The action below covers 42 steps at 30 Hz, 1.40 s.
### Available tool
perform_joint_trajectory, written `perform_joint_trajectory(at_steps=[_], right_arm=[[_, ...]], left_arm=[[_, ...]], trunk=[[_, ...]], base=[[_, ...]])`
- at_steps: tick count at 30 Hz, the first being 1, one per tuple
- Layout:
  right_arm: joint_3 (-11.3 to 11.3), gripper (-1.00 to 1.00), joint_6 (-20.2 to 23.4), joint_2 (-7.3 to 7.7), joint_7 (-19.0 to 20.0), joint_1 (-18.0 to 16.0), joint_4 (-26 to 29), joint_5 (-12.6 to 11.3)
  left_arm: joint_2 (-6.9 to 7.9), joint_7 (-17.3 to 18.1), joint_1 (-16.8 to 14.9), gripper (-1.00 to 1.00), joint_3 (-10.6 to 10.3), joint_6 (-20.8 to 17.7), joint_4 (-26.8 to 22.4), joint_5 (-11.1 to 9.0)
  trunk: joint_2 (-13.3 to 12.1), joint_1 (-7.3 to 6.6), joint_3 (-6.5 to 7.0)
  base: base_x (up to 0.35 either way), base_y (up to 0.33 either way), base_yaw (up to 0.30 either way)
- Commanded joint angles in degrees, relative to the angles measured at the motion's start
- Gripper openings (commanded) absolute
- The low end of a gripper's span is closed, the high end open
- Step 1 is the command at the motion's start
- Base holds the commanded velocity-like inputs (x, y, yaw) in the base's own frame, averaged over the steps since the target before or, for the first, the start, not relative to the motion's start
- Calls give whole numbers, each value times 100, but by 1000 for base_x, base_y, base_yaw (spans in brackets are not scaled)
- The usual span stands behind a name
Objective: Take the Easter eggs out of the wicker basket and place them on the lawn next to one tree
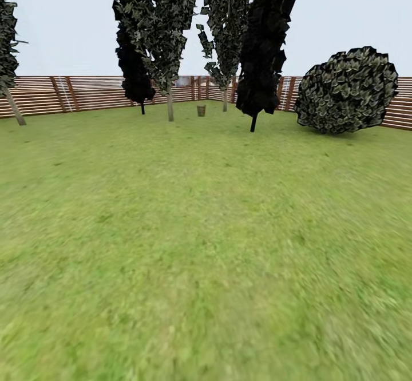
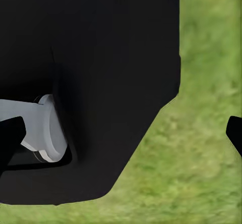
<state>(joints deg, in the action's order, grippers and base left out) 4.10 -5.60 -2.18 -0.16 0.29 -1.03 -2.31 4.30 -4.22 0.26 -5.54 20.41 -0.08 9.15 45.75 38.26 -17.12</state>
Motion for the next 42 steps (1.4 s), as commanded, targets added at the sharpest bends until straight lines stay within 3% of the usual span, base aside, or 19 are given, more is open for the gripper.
perform_joint_trajectory(at_steps=[1, 42], right_arm=[[38, 100, -37, -1, -2, -3, -9, -24], [38, 100, -37, -1, -2, -3, -7, -24]], left_arm=[[1, -44, 0, 100, -44, 16, -1, 40], [6, -44, 0, 100, -44, 23, -1, 35]], trunk=[[3, 5, -4], [3, 5, -4]], base=[[340, 0, 0], [340, 0, 0]])
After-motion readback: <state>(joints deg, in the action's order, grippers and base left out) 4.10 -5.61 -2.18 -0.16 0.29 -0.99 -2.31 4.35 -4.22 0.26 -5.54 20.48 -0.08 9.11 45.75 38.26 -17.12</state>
